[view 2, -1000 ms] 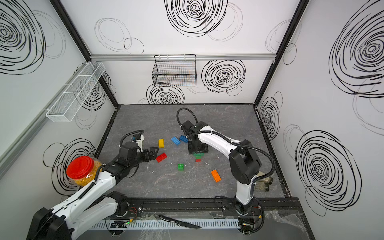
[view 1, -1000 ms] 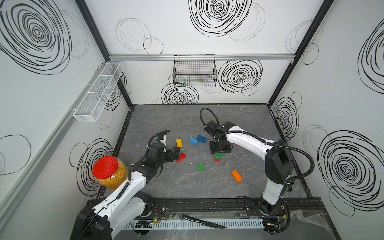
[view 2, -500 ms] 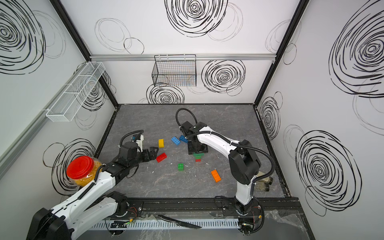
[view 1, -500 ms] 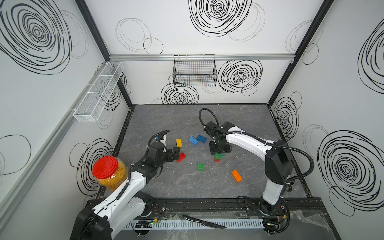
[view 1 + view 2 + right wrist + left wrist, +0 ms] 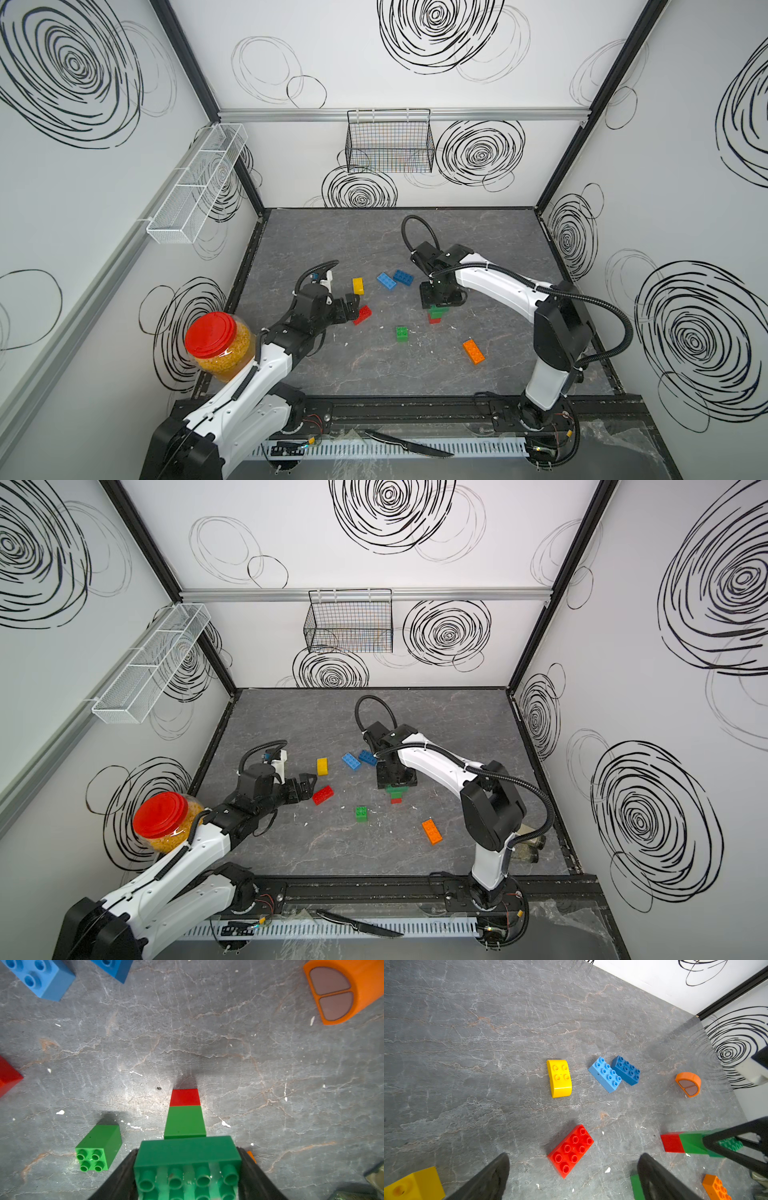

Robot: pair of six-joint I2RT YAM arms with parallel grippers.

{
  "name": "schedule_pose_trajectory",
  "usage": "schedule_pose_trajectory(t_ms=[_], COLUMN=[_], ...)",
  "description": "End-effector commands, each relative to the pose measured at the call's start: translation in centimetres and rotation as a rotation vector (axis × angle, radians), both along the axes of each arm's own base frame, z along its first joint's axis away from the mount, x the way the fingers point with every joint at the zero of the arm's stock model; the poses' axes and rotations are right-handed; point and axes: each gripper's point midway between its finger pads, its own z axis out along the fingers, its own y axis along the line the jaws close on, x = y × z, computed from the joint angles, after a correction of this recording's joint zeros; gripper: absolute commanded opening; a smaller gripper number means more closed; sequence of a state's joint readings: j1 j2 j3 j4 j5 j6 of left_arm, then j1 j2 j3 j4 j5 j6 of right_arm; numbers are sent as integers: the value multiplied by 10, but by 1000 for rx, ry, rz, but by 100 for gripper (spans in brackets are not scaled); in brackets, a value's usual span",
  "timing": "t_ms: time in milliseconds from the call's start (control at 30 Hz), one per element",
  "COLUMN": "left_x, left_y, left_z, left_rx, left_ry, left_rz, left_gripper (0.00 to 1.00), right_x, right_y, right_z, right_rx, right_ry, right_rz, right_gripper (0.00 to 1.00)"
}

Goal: Assemble an ice cream with lego
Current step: Assemble the lego brick with the lego brick.

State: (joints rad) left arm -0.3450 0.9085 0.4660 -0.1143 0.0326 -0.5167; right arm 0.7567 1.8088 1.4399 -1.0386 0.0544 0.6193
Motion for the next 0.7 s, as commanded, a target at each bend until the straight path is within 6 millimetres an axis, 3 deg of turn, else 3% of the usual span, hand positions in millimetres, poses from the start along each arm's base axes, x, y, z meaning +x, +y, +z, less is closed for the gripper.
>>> schedule_pose_trajectory(t_ms=[0,500,667], left_x=[2,1,1], left_y=[0,0,0], left_z=[8,9,11], left_rx=[-10,-14,-15], left_ry=[-27,-34,-37], left_rz=[6,7,6], left_gripper=[99,99,99], right_x=[-43,-44,-47], right_y=[-12,-39,-39], right_z=[-41,-55,-59], right_rx=[-82,-241,-239], right_ry=[239,225,234], right_rz=[-38,2,3], right_gripper=[57,57,57])
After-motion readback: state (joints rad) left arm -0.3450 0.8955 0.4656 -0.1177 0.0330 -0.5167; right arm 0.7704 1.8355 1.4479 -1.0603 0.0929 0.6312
